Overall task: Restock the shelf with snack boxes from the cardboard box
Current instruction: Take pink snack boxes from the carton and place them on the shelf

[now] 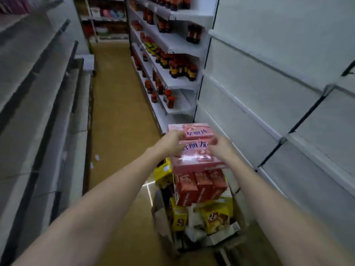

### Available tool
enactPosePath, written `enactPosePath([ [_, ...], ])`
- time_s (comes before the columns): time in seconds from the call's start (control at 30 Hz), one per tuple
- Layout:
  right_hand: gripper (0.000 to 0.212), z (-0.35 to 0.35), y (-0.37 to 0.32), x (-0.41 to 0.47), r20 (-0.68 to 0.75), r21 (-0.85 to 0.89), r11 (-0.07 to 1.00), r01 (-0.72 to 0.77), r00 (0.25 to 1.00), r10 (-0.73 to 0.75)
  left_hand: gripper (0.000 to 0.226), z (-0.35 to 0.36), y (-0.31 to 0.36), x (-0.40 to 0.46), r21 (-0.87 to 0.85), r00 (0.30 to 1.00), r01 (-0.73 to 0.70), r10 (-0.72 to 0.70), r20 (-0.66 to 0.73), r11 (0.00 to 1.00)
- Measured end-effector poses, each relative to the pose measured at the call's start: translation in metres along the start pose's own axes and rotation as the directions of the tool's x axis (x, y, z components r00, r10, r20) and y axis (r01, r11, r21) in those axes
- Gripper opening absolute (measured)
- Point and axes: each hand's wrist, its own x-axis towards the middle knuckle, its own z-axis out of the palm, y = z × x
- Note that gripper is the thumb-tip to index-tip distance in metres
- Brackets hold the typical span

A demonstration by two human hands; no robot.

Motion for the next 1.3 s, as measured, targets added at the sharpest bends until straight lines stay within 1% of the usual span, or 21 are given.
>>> enactPosePath([
  [0.07, 0.009, -0.007, 0.015, 0.004, 0.013, -0.031, 1.0, -0.003, 1.0, 0.003, 0.041, 0.009, 0.008, 0.01, 0.141, 0.999, -0.026, 0.021, 0.039, 0.99],
  [0.1, 0.019, -0.01, 0.021, 0.007, 0.022, -0.051, 0.999, -0.004, 1.0, 0.005, 0.048, 0.013, 0.012, 0.013, 0.225, 0.998, -0.026, 0.01, 0.069, 0.974],
  [0.17, 0.047, -0.01, 0.033, 0.013, 0.034, -0.109, 0.994, -0.019, 0.999, 0.023, 0.067, 0.02, 0.02, 0.016, 0.34, 0.987, 0.0, -0.055, 0.154, 0.94],
  [0.2, 0.057, -0.009, 0.038, 0.016, 0.031, -0.139, 0.99, -0.035, 0.999, 0.039, 0.079, 0.023, 0.023, 0.017, 0.363, 0.975, 0.013, -0.092, 0.201, 0.932],
  [0.27, 0.066, -0.006, 0.045, 0.021, 0.029, -0.155, 0.984, -0.084, 0.996, 0.09, 0.098, 0.029, 0.027, 0.019, 0.378, 0.953, 0.022, -0.134, 0.273, 0.925],
  [0.3, 0.068, -0.005, 0.048, 0.023, 0.034, -0.142, 0.985, -0.102, 0.994, 0.108, 0.104, 0.033, 0.028, 0.021, 0.374, 0.947, 0.028, -0.144, 0.286, 0.927],
  [0.37, 0.067, -0.002, 0.052, 0.029, 0.062, -0.055, 0.991, -0.12, 0.99, 0.123, 0.117, 0.036, 0.031, 0.024, 0.365, 0.941, 0.039, -0.157, 0.301, 0.93],
  [0.43, 0.062, 0.001, 0.054, 0.034, 0.078, 0.017, 0.992, -0.125, 0.989, 0.123, 0.135, 0.039, 0.032, 0.026, 0.393, 0.932, 0.031, -0.168, 0.321, 0.919],
  [0.47, 0.058, 0.003, 0.054, 0.037, 0.071, 0.024, 0.991, -0.131, 0.989, 0.129, 0.139, 0.041, 0.033, 0.026, 0.417, 0.931, 0.017, -0.167, 0.325, 0.909],
  [0.53, 0.049, 0.003, 0.055, 0.043, 0.04, 0.019, 0.989, -0.145, 0.989, 0.144, 0.137, 0.044, 0.035, 0.027, 0.448, 0.94, 0.0, -0.153, 0.306, 0.894],
  [0.6, 0.043, 0.0, 0.05, 0.045, 0.005, 0.007, 0.989, -0.149, 0.989, 0.149, 0.123, 0.043, 0.038, 0.026, 0.441, 0.961, -0.004, -0.119, 0.249, 0.897],
  [0.67, 0.042, -0.004, 0.042, 0.048, 0.004, 0.037, 0.991, -0.128, 0.992, 0.128, 0.11, 0.037, 0.039, 0.025, 0.429, 0.983, 0.001, -0.08, 0.166, 0.903],
  [0.73, 0.048, -0.003, 0.036, 0.057, 0.015, 0.11, 0.989, -0.096, 0.995, 0.095, 0.104, 0.025, 0.036, 0.021, 0.439, 0.995, 0.001, -0.044, 0.087, 0.899],
  [0.83, 0.053, 0.002, 0.02, 0.066, 0.02, 0.215, 0.976, -0.016, 1.0, 0.012, 0.107, 0.0, 0.026, 0.012, 0.479, 0.999, 0.018, -0.001, -0.037, 0.878],
  [0.9, 0.055, 0.008, 0.002, 0.064, 0.076, 0.309, 0.951, 0.003, 0.997, -0.028, 0.112, -0.017, 0.015, 0.003, 0.501, 0.993, 0.062, -0.002, -0.12, 0.863],
  [0.93, 0.063, 0.012, -0.009, 0.062, 0.105, 0.34, 0.94, 0.015, 0.993, -0.054, 0.113, -0.025, 0.008, -0.003, 0.508, 0.987, 0.089, -0.006, -0.163, 0.857],
  [0.97, 0.071, 0.018, -0.02, 0.061, 0.16, 0.337, 0.941, 0.016, 0.984, -0.073, 0.115, -0.032, 0.001, -0.009, 0.513, 0.979, 0.116, -0.011, -0.202, 0.851],
  [1.07, 0.083, 0.041, -0.055, 0.058, 0.259, 0.342, 0.937, 0.07, 0.952, -0.165, 0.114, -0.054, -0.023, -0.031, 0.541, 0.959, 0.194, -0.042, -0.281, 0.818],
  [1.17, 0.082, 0.061, -0.097, 0.047, 0.311, 0.345, 0.93, 0.125, 0.92, -0.239, 0.112, -0.076, -0.049, -0.06, 0.554, 0.937, 0.281, -0.099, -0.336, 0.784],
  [1.27, 0.069, 0.076, -0.143, 0.027, 0.371, 0.455, 0.882, 0.123, 0.874, -0.313, 0.115, -0.097, -0.075, -0.099, 0.535, 0.916, 0.368, -0.198, -0.349, 0.761],
  [1.3, 0.075, 0.088, -0.156, 0.025, 0.384, 0.502, 0.857, 0.118, 0.857, -0.343, 0.117, -0.103, -0.083, -0.113, 0.529, 0.902, 0.406, -0.232, -0.365, 0.745],
])
